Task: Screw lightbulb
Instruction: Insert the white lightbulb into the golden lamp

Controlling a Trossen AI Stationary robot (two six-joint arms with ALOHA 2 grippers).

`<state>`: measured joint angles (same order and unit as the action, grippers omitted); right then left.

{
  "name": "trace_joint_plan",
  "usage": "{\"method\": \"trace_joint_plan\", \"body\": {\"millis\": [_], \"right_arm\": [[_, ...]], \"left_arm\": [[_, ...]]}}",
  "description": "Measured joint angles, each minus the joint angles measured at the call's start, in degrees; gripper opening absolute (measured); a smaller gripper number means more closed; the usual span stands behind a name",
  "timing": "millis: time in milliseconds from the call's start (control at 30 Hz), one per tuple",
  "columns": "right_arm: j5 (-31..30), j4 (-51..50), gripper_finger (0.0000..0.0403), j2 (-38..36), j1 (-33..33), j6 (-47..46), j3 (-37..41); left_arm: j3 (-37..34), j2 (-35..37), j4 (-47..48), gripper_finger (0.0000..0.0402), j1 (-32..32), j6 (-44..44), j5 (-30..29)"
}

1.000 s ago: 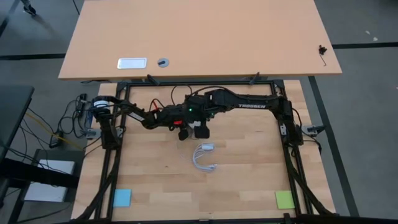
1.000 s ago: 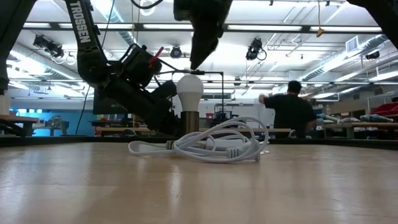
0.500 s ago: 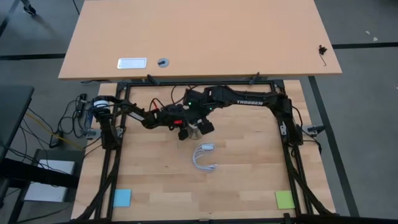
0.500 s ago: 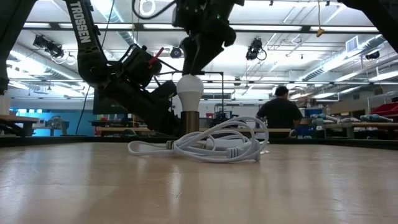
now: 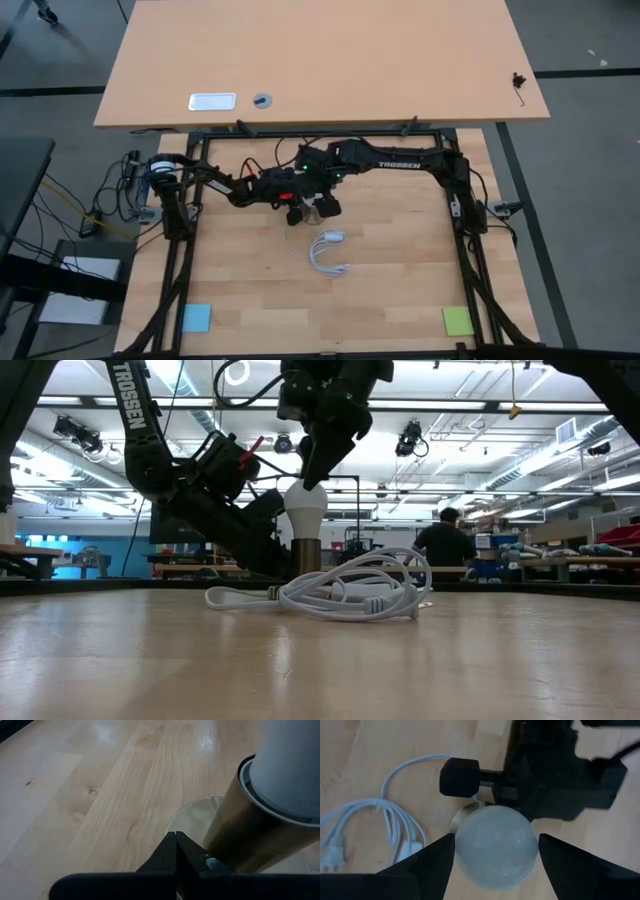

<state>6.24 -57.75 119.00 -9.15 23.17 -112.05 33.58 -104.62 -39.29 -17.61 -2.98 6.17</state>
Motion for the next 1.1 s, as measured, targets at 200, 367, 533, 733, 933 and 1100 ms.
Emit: {"method": "trace_joint_plan", "body": {"millis": [200, 367, 533, 733, 933, 1100], "right_arm": [[-0.18, -0.09, 0.0293, 0.0, 0.3, -10.41, 0.0], [-3.46, -0.12, 0.0293, 0.0, 1.88, -23.38, 0.0], [-9.02, -0.07, 0.0293, 0.0, 4.06, -35.76, 0.05], [-14.38, 0.19, 0.0292, 0.0, 5.59, -49.65, 0.1], [-15.73, 3.05, 0.0293, -0.17, 5.68, -58.01, 2.26], [-15.82, 3.83, 0.0301, -0.17, 5.73, -54.28, 2.16]], "left_arm": [[0.0, 0.0, 0.04, 0.0, 0.02, 0.02, -0.02], [0.0, 0.0, -0.04, 0.0, 0.04, 0.17, -0.19], [0.0, 0.0, -0.19, 0.0, 0.09, 0.87, -0.31], [-0.02, 0.0, -0.93, 0.0, 0.09, 1.74, -0.39], [-0.04, -0.02, -1.27, 0.0, 0.08, 1.95, -0.56], [-0.04, -0.02, -1.33, 0.0, 0.07, 1.95, -0.74]]}}
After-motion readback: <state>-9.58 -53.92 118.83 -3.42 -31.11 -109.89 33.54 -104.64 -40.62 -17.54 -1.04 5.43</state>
